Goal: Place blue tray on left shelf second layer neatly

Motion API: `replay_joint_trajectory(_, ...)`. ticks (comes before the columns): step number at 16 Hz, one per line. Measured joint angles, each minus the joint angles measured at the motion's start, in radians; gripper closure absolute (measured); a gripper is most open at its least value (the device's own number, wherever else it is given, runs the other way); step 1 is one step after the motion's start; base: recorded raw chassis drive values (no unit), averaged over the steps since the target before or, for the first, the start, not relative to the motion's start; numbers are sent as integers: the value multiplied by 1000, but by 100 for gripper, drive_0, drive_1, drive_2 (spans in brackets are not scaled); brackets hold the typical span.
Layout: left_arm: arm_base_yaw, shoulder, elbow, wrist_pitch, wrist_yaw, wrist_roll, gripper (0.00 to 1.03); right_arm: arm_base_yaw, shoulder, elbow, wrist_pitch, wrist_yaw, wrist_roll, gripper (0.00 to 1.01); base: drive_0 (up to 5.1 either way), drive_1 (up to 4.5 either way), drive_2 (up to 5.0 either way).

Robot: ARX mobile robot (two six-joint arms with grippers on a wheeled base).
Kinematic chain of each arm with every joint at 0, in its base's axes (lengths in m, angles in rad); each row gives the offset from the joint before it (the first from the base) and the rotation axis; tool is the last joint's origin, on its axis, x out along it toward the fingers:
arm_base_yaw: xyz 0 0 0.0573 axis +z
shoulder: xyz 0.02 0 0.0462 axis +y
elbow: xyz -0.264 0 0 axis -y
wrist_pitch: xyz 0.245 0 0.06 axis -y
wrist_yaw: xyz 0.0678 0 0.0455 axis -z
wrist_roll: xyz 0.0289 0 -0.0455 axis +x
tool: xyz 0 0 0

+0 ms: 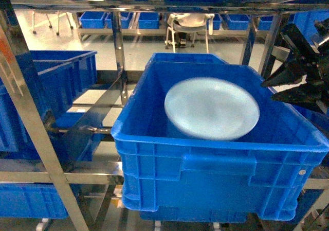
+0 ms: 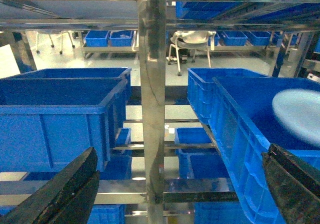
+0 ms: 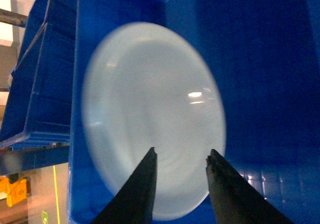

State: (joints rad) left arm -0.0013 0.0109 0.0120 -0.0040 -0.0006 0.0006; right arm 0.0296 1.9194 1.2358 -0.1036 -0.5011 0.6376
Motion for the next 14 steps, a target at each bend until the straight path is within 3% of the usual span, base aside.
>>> replay_joint_trajectory(2, 0, 0, 0, 0, 0, 0, 5, 15, -91, -105, 54, -48, 8, 49, 0, 0, 0)
replay_joint_trajectory(3, 0, 0, 0, 0, 0, 0, 5, 23, -188, -208, 86, -84, 21, 34, 0, 0, 0)
replay_joint_trajectory(6, 0, 0, 0, 0, 0, 0, 5, -13, -505, -497, -3, -142, 24, 5, 0, 0, 0)
replay_joint_trajectory(7, 0, 0, 0, 0, 0, 0, 5, -44, -628, -598, -73, -127, 14, 1, 0, 0, 0)
replay_joint_trajectory(8, 0, 0, 0, 0, 0, 0, 5, -66, -747, -691, -156, -97, -16, 4, 0, 0, 0)
replay_joint_trajectory(9, 0, 0, 0, 0, 0, 0, 5, -56, -950, -841, -255, 29, -96, 3, 0, 0, 0)
replay_joint_trajectory(10, 0, 0, 0, 0, 0, 0, 5, -22, -1115, -938, -290, 107, -161, 3, 0, 0, 0)
replay_joint_trajectory(11, 0, 0, 0, 0, 0, 0, 5, -14, -1202, -964, -240, 153, -209, 4, 0, 0, 0)
replay_joint_trajectory(12, 0, 0, 0, -1, 3, 1, 5, 0, -1278, -1056, 93, 303, -312, 12, 0, 0, 0)
replay_joint_trajectory(14, 2, 0, 0, -3, -3, 0, 5, -31, -1413, -1224, 435, 484, -500, 32, 0, 0, 0)
